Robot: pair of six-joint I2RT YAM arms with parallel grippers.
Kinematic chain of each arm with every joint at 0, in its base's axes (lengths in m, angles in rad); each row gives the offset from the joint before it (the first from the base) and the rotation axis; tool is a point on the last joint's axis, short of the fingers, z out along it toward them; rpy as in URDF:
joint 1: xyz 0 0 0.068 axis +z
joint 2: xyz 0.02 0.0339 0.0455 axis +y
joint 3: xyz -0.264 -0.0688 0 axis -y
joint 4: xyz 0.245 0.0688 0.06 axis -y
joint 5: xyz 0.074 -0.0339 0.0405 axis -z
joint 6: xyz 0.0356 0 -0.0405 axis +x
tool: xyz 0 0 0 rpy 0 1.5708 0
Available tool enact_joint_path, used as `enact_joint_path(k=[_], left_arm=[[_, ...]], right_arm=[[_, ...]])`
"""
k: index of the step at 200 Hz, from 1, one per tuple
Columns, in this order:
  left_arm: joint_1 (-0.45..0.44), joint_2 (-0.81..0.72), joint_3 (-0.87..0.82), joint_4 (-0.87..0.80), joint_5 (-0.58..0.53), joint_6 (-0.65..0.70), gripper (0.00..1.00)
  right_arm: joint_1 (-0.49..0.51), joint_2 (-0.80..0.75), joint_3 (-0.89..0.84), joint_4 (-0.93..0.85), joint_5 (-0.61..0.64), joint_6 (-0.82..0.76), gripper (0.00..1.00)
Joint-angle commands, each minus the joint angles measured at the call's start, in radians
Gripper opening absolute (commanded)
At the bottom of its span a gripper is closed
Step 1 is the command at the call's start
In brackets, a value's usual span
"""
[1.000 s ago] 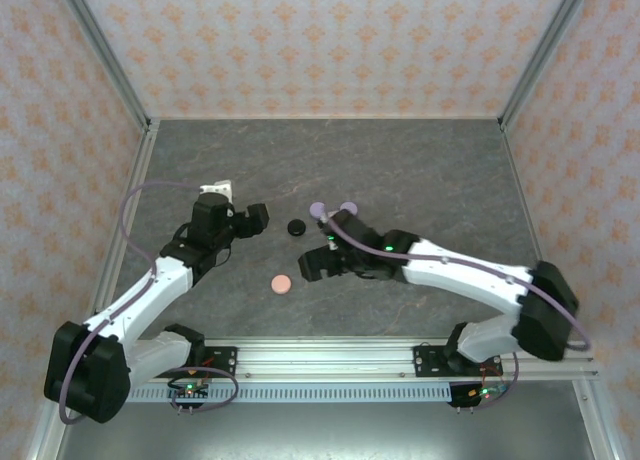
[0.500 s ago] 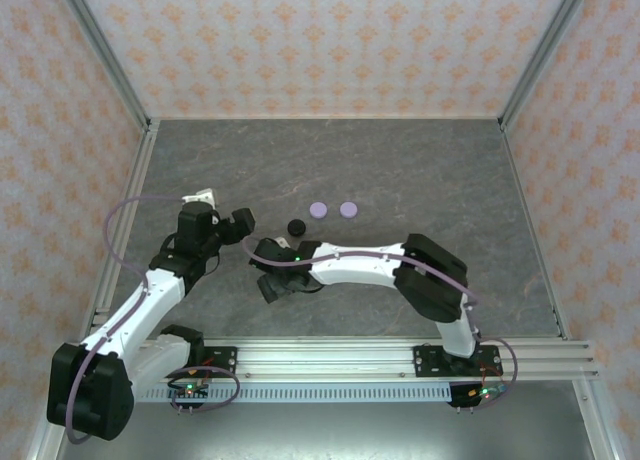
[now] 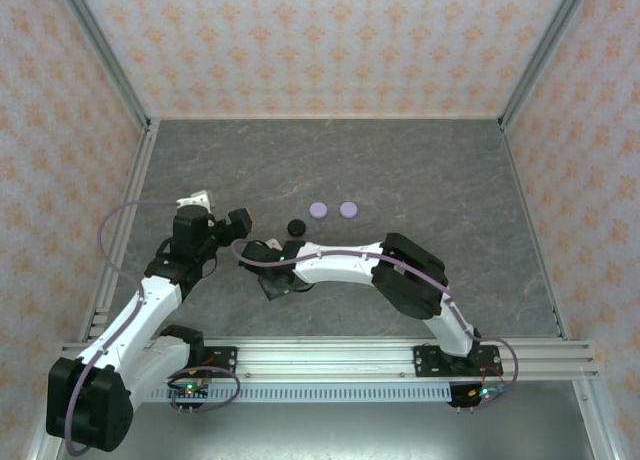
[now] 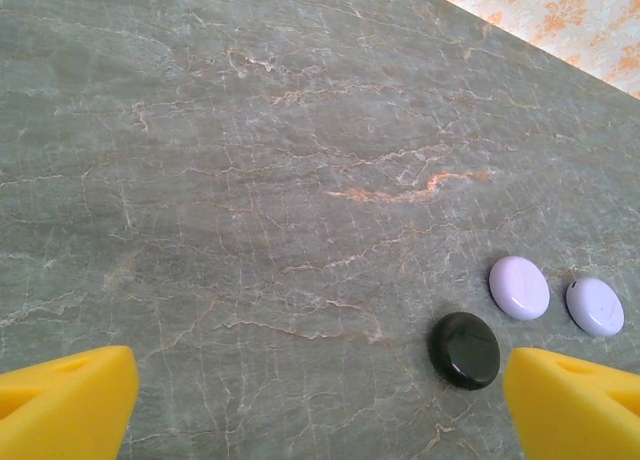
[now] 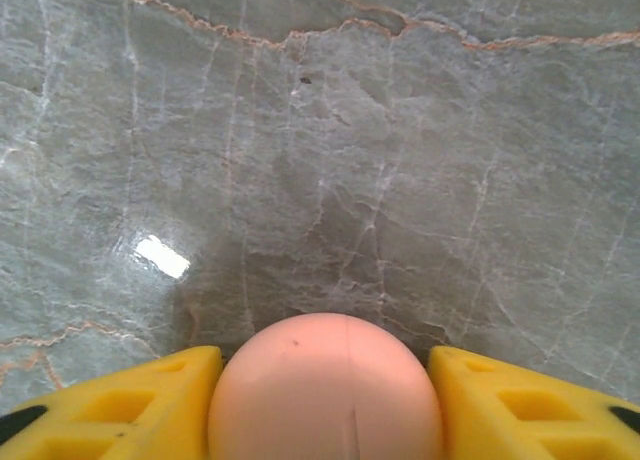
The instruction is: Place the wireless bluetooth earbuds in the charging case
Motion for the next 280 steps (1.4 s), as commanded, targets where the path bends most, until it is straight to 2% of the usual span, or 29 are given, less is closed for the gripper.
enact_joint_path(k=[1,45,69,88,108,130,162,197,227,280], left_arm=[[0.006,-0.013,-0.003,-0.023,-0.011,-0.007,0.94],[0.007,-0.011,0.018,-0.027,0.058,-0.009,0.94],[0.006,0.000,0.057,-0.025,0.182,-0.004,0.92],[0.004,0.005,0.088,0.009,0.332,-0.019,0.87],[-0.007,0.002,0.119,0.071,0.488,-0.054,0.82],[-0.044,-0.016,0.173,0.051,0.560,-0.038,0.80],[-0.141,-0.055,0.201,0.129,0.630,-0.038,0.80],[-0.255,-0.069,0.237,0.140,0.655,0.019,0.81],[-0.338,-0.037,0.249,0.151,0.671,0.045,0.81],[-0.421,0.034,0.268,0.158,0.714,0.103,0.71]], right_arm=[[0.005,-0.007,-0.012,-0.034,0.012,-0.018,0.51],[-0.001,-0.221,-0.150,0.044,0.079,-0.105,0.50],[-0.022,-0.403,-0.261,0.144,0.099,-0.193,0.50],[-0.041,-0.560,-0.372,0.261,0.112,-0.288,0.50],[-0.062,-0.721,-0.485,0.399,0.094,-0.419,0.50],[-0.068,-0.882,-0.592,0.526,0.052,-0.610,0.49],[-0.068,-1.079,-0.753,0.701,-0.026,-0.882,0.48],[-0.068,-1.158,-0.777,0.672,-0.015,-1.019,0.47],[-0.068,-1.182,-0.777,0.670,0.010,-1.070,0.45],[-0.069,-1.190,-0.792,0.714,0.020,-1.100,0.44]])
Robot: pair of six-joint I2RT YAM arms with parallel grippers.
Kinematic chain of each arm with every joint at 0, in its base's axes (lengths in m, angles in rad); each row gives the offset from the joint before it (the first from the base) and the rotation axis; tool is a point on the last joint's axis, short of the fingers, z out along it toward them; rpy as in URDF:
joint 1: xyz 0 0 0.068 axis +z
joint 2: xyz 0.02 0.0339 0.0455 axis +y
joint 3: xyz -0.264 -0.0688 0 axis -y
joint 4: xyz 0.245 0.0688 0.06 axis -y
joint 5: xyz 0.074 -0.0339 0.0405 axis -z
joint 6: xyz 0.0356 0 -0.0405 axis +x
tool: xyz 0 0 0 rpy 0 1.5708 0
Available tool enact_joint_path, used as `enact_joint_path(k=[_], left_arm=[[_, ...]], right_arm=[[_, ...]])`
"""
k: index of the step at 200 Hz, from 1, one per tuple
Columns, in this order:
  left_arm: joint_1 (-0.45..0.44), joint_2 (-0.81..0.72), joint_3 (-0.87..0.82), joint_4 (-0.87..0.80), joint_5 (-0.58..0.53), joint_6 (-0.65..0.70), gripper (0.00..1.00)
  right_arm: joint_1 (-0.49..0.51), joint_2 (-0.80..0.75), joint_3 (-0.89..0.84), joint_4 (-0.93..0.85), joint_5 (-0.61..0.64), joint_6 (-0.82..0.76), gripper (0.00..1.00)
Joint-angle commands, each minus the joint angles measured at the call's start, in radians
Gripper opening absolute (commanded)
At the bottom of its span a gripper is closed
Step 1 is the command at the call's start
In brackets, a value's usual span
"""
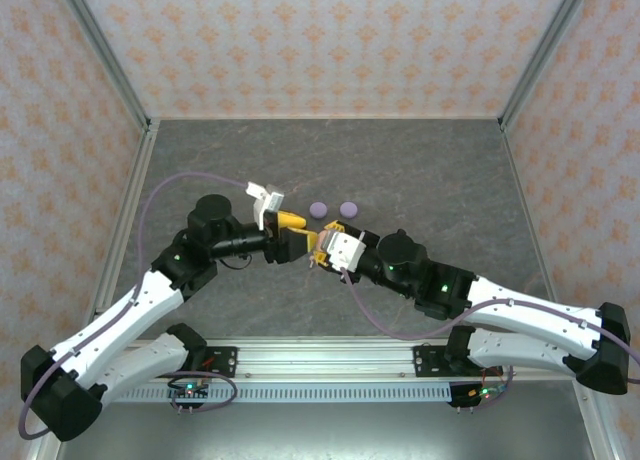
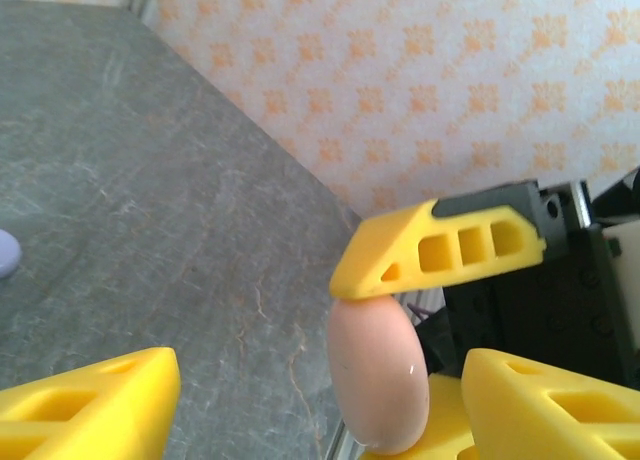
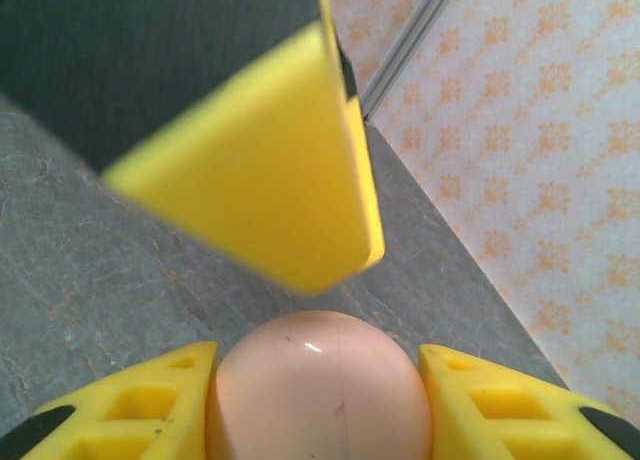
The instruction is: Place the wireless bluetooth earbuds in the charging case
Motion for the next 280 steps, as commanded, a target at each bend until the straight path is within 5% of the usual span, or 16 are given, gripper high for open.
enact_joint_path(k=[1,115,155,189,244,280], left_arm=[[-0.024,0.023,0.034,0.039,0.052,0.047,0.71],[-0.081,0.127,0.105,-0.071,0.070,0.135,0.27],[-0.082,0.118,0.103,-0.076,0.049,0.154,0.10],[-0.084,0.106,0.094,-0.070,0.013,0.213,0.03],[-0.101,0.047,0.065,-0.052,-0.011,0.379,0.01],[-0.124,0.053,0.081,-0.112,0.056,0.485,0.01]], right_arm=[[0.001,-0.019,-0.017,0.061,0.019,-0.032,0.44],[-0.022,-0.029,-0.023,0.027,0.084,-0.023,0.47],[-0.046,-0.062,-0.018,-0.045,0.051,0.027,0.69],[-0.064,-0.137,-0.007,-0.217,-0.112,0.066,1.00],[-0.154,-0.166,0.082,-0.481,-0.433,0.095,0.96],[-0.200,-0.112,0.163,-0.574,-0.531,0.068,0.89]])
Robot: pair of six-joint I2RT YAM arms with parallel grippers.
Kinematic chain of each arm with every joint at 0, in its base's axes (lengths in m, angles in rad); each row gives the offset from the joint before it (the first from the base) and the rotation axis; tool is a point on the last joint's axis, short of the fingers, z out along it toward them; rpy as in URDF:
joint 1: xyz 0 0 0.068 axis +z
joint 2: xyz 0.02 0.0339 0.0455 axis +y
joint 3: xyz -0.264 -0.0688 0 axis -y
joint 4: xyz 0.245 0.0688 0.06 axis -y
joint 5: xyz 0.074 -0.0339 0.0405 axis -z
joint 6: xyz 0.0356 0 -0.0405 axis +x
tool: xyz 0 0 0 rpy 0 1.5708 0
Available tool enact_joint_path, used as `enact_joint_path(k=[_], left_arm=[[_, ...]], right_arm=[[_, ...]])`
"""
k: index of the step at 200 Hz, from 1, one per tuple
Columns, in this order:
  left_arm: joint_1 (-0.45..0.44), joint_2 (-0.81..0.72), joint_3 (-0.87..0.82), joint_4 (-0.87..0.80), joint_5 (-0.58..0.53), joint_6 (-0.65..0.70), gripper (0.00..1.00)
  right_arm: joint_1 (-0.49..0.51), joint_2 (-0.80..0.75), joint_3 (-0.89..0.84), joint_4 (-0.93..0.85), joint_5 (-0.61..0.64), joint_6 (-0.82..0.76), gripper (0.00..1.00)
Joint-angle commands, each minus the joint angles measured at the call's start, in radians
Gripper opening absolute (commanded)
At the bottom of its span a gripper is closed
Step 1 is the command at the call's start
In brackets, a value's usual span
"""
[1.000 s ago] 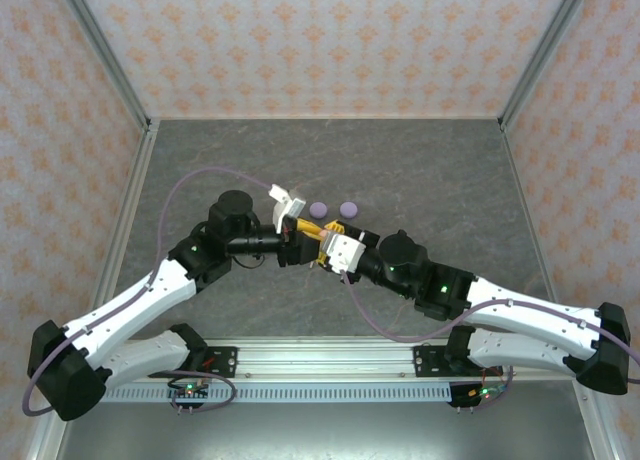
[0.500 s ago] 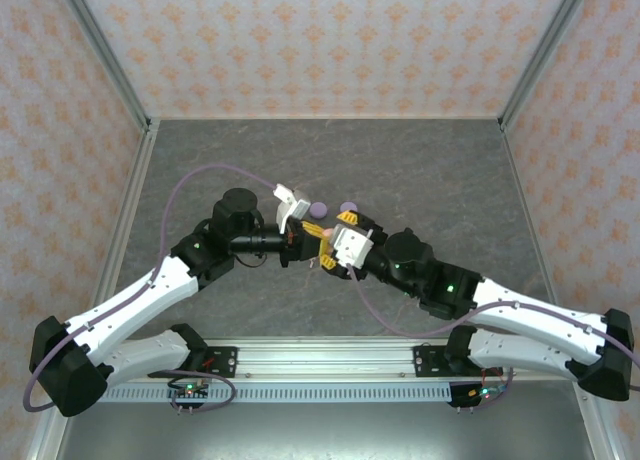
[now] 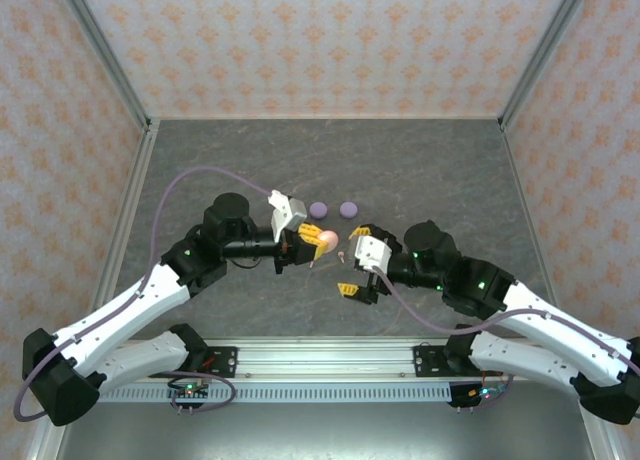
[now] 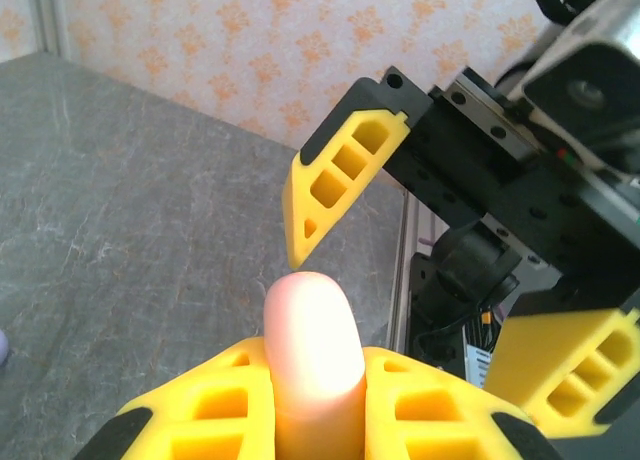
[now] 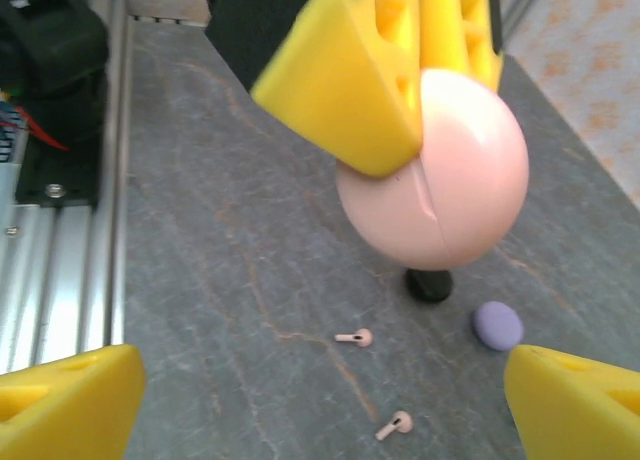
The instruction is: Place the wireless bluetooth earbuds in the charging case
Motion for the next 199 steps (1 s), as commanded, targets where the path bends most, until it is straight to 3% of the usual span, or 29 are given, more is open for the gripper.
enact_joint_path(k=[1,43,86,143,179,199], left_arm=[[-0.018,-0.005,0.005,-0.042,0.041,0.114,0.01],[-0.043,0.000,0.025,-0.093,0.072,0.189,0.00],[-0.046,0.029,0.046,-0.145,0.086,0.222,0.00],[-0.054,0.058,0.052,-0.135,0.111,0.224,0.00],[-0.061,0.066,0.054,-0.136,0.111,0.225,0.01],[-0.061,0.060,0.050,-0.138,0.093,0.225,0.12]], right_arm=[[-0.023,0.034,0.076,-0.106,-0.127,-0.010,0.88],[-0.032,0.108,0.134,-0.138,-0.156,-0.043,0.80],[-0.038,0.154,0.175,-0.158,-0.180,-0.076,0.64],[-0.055,0.167,0.175,-0.118,-0.200,-0.048,0.55],[-0.056,0.184,0.187,-0.124,-0.206,-0.042,0.28],[-0.058,0.177,0.181,-0.124,-0.186,-0.043,0.26]])
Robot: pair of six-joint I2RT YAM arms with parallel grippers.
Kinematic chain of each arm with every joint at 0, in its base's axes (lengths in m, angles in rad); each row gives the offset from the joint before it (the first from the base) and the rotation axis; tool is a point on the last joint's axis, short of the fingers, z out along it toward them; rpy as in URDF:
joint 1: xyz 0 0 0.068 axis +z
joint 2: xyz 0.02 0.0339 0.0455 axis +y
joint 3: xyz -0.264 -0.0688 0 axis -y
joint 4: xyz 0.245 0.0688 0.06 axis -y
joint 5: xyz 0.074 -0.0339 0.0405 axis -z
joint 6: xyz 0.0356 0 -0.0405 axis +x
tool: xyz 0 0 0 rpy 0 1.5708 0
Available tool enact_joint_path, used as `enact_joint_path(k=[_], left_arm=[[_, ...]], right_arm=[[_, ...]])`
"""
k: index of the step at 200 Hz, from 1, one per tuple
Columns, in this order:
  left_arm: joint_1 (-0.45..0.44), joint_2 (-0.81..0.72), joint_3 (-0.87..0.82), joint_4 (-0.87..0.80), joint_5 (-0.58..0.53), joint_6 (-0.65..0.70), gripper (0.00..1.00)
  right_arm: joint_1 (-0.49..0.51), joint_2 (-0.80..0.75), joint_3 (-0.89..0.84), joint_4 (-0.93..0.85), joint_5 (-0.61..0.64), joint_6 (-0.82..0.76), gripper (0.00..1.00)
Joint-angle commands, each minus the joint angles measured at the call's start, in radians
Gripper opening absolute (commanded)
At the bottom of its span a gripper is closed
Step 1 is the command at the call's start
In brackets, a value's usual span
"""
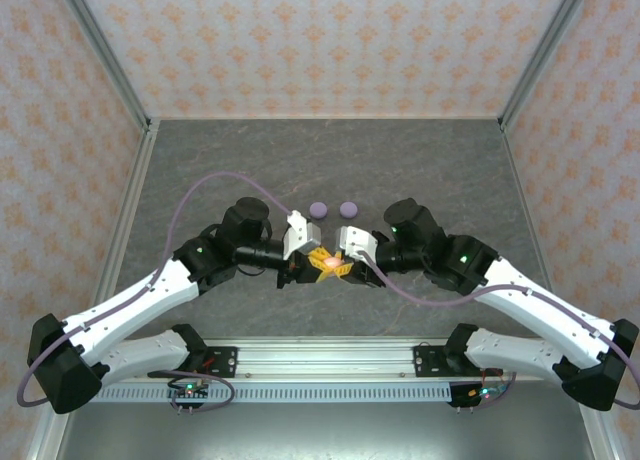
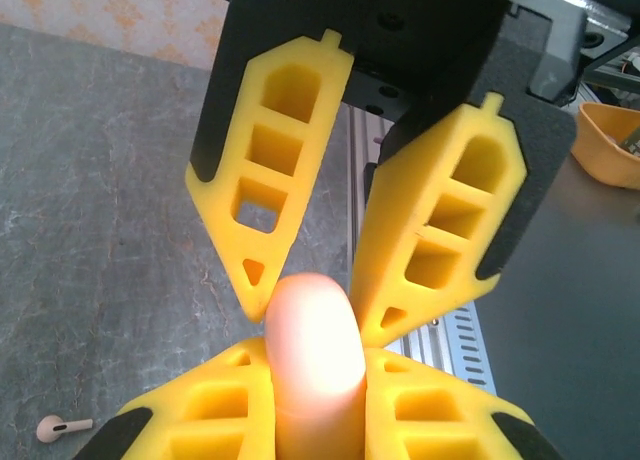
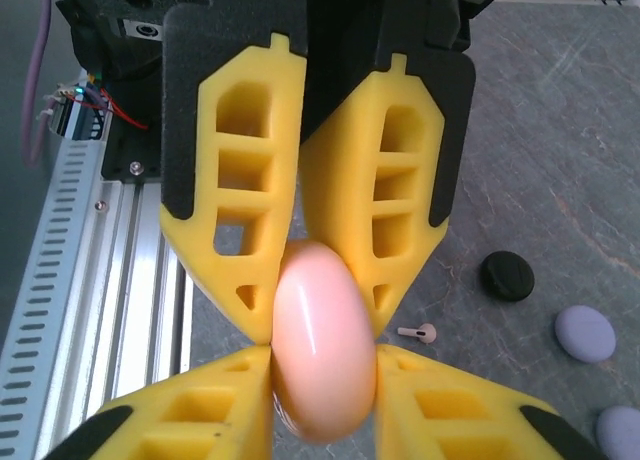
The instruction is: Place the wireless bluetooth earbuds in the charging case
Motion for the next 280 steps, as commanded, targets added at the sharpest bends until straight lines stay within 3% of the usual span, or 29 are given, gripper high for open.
enact_joint_path(k=[1,13,53,117,139,164,186,233,280], left_arm=[[-0.004,-0.004,0.031,0.004,0.001,0.016,0.13],[-0.004,-0.007,0.027,0.000,-0.006,0.020,0.23],[-0.004,0.003,0.011,-0.026,-0.008,0.025,0.40],[-0.004,0.016,-0.007,-0.020,-0.005,0.016,0.45],[-0.004,0.013,-0.009,-0.008,-0.005,0.013,0.40],[-0.005,0.017,-0.008,-0.002,-0.008,0.005,0.25],[-0.004,0.014,-0.012,0.002,-0.026,-0.002,0.13],[-0.004,-0.005,-0.025,0.027,-0.041,-0.011,0.06],[-0.004,-0.006,-0.026,0.034,-0.043,-0.016,0.02]], right_arm=[[0.000,-0.007,0.026,0.014,-0.010,-0.003,0.26],[0.000,-0.013,0.023,0.010,-0.007,-0.003,0.26],[0.000,-0.025,0.023,0.003,0.006,-0.007,0.26],[-0.001,-0.020,0.023,0.020,0.000,-0.005,0.27],[0.000,-0.015,0.025,0.025,-0.008,0.004,0.27],[0.000,-0.018,0.025,0.034,0.002,0.009,0.27],[0.000,-0.032,0.024,0.046,0.051,0.034,0.35],[0.000,-0.047,0.005,0.085,0.141,0.073,0.57],[0.000,-0.010,0.003,0.092,0.134,0.071,0.67]])
